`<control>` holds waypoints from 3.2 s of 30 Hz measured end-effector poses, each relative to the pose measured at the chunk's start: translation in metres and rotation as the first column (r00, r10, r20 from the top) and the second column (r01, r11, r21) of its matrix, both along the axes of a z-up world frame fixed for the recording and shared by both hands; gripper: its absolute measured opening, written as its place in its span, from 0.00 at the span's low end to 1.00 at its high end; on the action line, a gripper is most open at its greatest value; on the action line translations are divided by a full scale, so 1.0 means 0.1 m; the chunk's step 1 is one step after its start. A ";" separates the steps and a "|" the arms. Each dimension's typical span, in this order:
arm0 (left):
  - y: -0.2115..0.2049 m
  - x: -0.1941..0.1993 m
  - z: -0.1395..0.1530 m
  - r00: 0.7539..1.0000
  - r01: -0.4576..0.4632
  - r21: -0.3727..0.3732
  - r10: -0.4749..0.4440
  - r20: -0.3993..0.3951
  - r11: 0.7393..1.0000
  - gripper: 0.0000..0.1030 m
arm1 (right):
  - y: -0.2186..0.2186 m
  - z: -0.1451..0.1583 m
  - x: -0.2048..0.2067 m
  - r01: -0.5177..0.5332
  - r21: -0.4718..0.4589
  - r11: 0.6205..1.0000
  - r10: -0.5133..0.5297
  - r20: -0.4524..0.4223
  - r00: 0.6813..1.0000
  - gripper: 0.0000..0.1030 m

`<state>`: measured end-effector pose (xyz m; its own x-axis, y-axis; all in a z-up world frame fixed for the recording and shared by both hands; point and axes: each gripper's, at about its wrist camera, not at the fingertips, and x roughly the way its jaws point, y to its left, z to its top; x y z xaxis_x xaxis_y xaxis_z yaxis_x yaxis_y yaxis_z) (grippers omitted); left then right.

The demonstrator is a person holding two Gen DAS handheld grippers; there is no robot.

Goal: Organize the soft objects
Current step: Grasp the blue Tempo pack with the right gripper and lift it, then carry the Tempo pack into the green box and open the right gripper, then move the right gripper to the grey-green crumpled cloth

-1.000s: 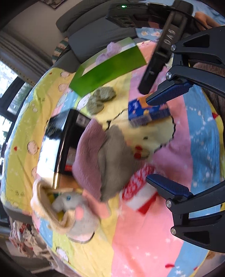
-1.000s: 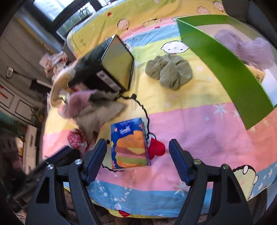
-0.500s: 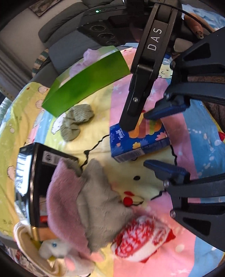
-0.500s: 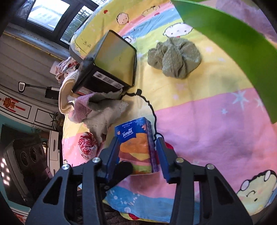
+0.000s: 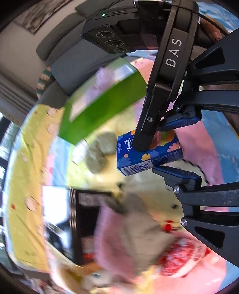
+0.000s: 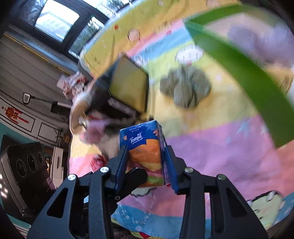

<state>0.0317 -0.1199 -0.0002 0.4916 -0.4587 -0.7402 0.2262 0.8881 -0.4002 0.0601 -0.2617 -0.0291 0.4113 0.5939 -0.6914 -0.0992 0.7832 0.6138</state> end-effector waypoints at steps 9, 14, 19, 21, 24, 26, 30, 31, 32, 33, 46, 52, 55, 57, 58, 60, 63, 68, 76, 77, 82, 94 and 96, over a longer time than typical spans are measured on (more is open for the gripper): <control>-0.53 0.32 0.60 0.973 0.115 0.004 -0.114 0.201 0.993 0.38 | -0.57 0.64 0.14 0.166 0.009 0.986 -0.164 0.202 0.966 0.39; -0.88 0.57 0.73 0.951 0.198 -0.022 -0.186 0.246 0.980 0.38 | -0.93 0.81 0.23 0.290 0.030 0.956 -0.288 0.260 0.922 0.39; -1.22 0.80 0.77 0.927 0.271 -0.021 -0.254 0.276 0.962 0.38 | -1.23 0.84 0.31 0.375 0.045 0.926 -0.373 0.270 0.888 0.39; -1.33 0.89 0.74 0.920 0.299 -0.035 -0.278 0.275 0.954 0.38 | -1.32 0.85 0.34 0.406 0.033 0.913 -0.399 0.275 0.875 0.39; -1.45 1.00 0.67 0.916 0.333 -0.051 -0.310 0.255 0.941 0.38 | -1.44 0.80 0.39 0.447 0.018 0.895 -0.435 0.264 0.861 0.39; -1.55 1.05 0.61 0.912 0.357 -0.053 -0.336 0.236 0.932 0.38 | -1.52 0.73 0.42 0.473 0.015 0.881 -0.462 0.246 0.852 0.39; -1.71 1.10 0.47 0.906 0.390 -0.056 -0.372 0.202 0.919 0.38 | -1.67 0.59 0.40 0.510 0.005 0.860 -0.500 0.207 0.841 0.39; -1.75 1.12 0.44 0.905 0.395 -0.055 -0.378 0.196 0.917 0.38 | -1.70 0.56 0.39 0.519 0.008 0.855 -0.510 0.196 0.837 0.39; -1.79 1.12 0.42 0.903 0.402 -0.051 -0.387 0.189 0.914 0.38 | -1.73 0.53 0.39 0.526 0.010 0.850 -0.519 0.189 0.834 0.39; -1.82 1.13 0.40 0.901 0.407 -0.047 -0.393 0.183 0.912 0.38 | -1.76 0.51 0.38 0.531 0.012 0.847 -0.524 0.183 0.832 0.39; -2.04 1.18 0.17 0.892 0.443 -0.021 -0.438 0.112 0.896 0.37 | -1.90 0.33 0.38 0.582 -0.056 0.811 -0.573 0.119 0.811 0.33; -2.08 1.18 0.12 0.889 0.448 0.005 -0.446 0.102 0.894 0.37 | -1.93 0.27 0.38 0.589 -0.071 0.805 -0.581 0.104 0.807 0.33; -2.12 1.14 0.11 0.890 0.442 0.040 -0.443 0.108 0.896 0.37 | -1.93 0.25 0.38 0.594 -0.099 0.798 -0.586 0.101 0.804 0.33; -2.12 1.12 0.12 0.891 0.438 0.055 -0.441 0.108 0.897 0.37 | -1.93 0.25 0.37 0.596 -0.107 0.796 -0.588 0.100 0.803 0.33; -2.11 1.11 0.13 0.892 0.435 0.057 -0.439 0.113 0.899 0.37 | -1.93 0.26 0.35 0.597 -0.105 0.796 -0.588 0.106 0.802 0.34; -2.08 1.08 0.16 0.893 0.428 0.055 -0.432 0.125 0.902 0.37 | -1.91 0.29 0.33 0.595 -0.099 0.798 -0.584 0.122 0.803 0.34; -1.97 1.04 0.25 0.905 0.396 0.051 -0.399 0.146 0.917 0.37 | -1.88 0.36 0.28 0.597 -0.105 0.795 -0.580 0.153 0.800 0.34; -1.66 0.94 0.46 0.923 0.330 0.042 -0.332 0.196 0.943 0.37 | -1.82 0.50 0.20 0.604 -0.120 0.788 -0.575 0.207 0.791 0.57; -0.85 0.63 0.64 0.957 0.150 0.008 -0.147 0.248 0.989 0.71 | -1.59 0.68 0.12 0.572 -0.130 0.810 -0.527 0.266 0.807 0.87; -0.74 0.59 0.66 0.960 0.126 0.003 -0.123 0.253 0.992 0.71 | -1.54 0.71 0.11 0.562 -0.129 0.817 -0.515 0.278 0.811 0.89; -0.18 0.30 0.64 0.966 0.008 -0.011 -0.005 0.260 1.000 0.80 | -1.26 0.81 0.07 0.518 -0.148 0.842 -0.456 0.319 0.831 0.91; 0.78 -0.27 0.14 0.922 -0.341 0.075 0.318 0.220 0.937 0.82 | -0.36 0.75 0.07 0.313 -0.280 0.908 -0.213 0.335 0.918 0.92; 0.88 -0.31 0.13 0.913 -0.369 0.069 0.347 0.214 0.927 0.82 | -0.18 0.71 0.08 0.264 -0.314 0.912 -0.153 0.335 0.930 0.93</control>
<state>0.0012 -0.0316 0.0127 0.7469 -0.1493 -0.6479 -0.0513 0.9586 -0.2800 0.0679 -0.2793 0.0417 0.7168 0.2154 -0.6632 -0.0435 0.9630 0.2659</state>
